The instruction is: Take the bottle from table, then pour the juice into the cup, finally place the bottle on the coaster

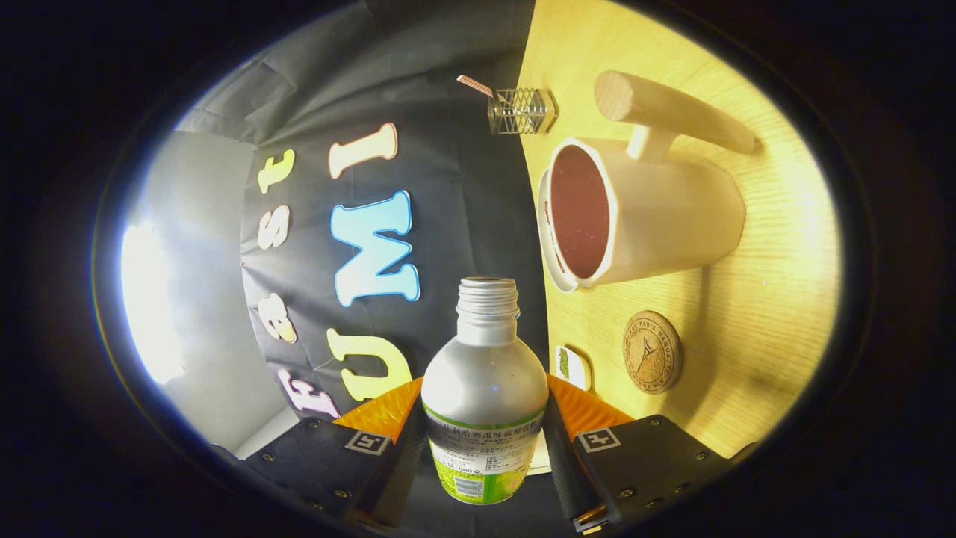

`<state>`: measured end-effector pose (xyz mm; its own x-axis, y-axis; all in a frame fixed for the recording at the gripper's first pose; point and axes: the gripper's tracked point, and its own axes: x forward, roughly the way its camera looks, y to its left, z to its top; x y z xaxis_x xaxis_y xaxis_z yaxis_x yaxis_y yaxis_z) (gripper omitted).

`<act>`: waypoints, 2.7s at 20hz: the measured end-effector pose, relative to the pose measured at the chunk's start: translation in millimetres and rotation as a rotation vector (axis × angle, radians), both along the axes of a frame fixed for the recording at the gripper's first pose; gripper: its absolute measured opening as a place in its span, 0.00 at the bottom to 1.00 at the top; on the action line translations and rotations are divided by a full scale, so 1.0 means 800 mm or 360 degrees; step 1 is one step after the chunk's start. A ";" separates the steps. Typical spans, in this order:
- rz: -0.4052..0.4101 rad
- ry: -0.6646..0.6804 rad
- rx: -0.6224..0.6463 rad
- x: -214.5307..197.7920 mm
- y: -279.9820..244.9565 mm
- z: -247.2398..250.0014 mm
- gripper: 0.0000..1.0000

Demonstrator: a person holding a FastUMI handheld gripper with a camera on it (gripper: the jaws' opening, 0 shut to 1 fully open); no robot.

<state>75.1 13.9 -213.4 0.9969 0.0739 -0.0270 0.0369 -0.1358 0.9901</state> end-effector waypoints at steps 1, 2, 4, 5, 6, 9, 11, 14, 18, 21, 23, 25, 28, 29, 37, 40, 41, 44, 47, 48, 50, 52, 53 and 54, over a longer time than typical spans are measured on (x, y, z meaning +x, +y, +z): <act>-0.0008 -0.0007 0.0032 -0.001 -0.001 0.002 0.76; -0.0014 -0.0008 0.0053 0.000 -0.002 0.002 0.76; -0.0018 -0.0008 0.0063 0.001 -0.001 0.001 0.76; -0.0017 -0.0009 0.0060 0.000 -0.001 0.003 0.76; -0.0018 -0.0013 0.0061 0.000 -0.003 0.004 0.76; -0.0029 -0.0027 0.0100 0.000 -0.003 0.007 0.76; -0.0033 -0.0026 0.0133 0.002 -0.003 0.006 0.76; -0.0039 -0.0031 0.0154 0.002 -0.003 0.005 0.76; -0.0044 -0.0040 0.0189 0.001 -0.002 0.007 0.76; -0.0046 -0.0052 0.0196 0.001 -0.001 0.012 0.76; -0.0053 -0.0070 0.0225 0.000 -0.002 0.016 0.76; -0.0060 -0.0077 0.0256 0.000 -0.001 0.015 0.76; -0.0066 -0.0087 0.0291 0.001 -0.001 0.019 0.76; -0.0071 -0.0093 0.0304 0.000 -0.002 0.020 0.76; -0.0088 -0.0111 0.0368 0.000 -0.002 0.028 0.76; -0.0100 -0.0108 0.0414 0.000 -0.004 0.029 0.76; -0.0103 -0.0100 0.0424 0.001 -0.005 0.028 0.76; -0.0118 -0.0090 0.0470 0.000 -0.008 0.028 0.76; -0.0138 -0.0085 0.0540 0.003 -0.012 0.031 0.76; -0.0146 -0.0084 0.0563 0.004 -0.014 0.033 0.76; -0.0159 -0.0091 0.0611 0.002 -0.016 0.037 0.76; -0.0175 -0.0092 0.0644 0.004 -0.019 0.043 0.76; -0.0196 -0.0088 0.0659 0.003 -0.022 0.044 0.76; -0.0212 -0.0086 0.0677 0.003 -0.025 0.045 0.76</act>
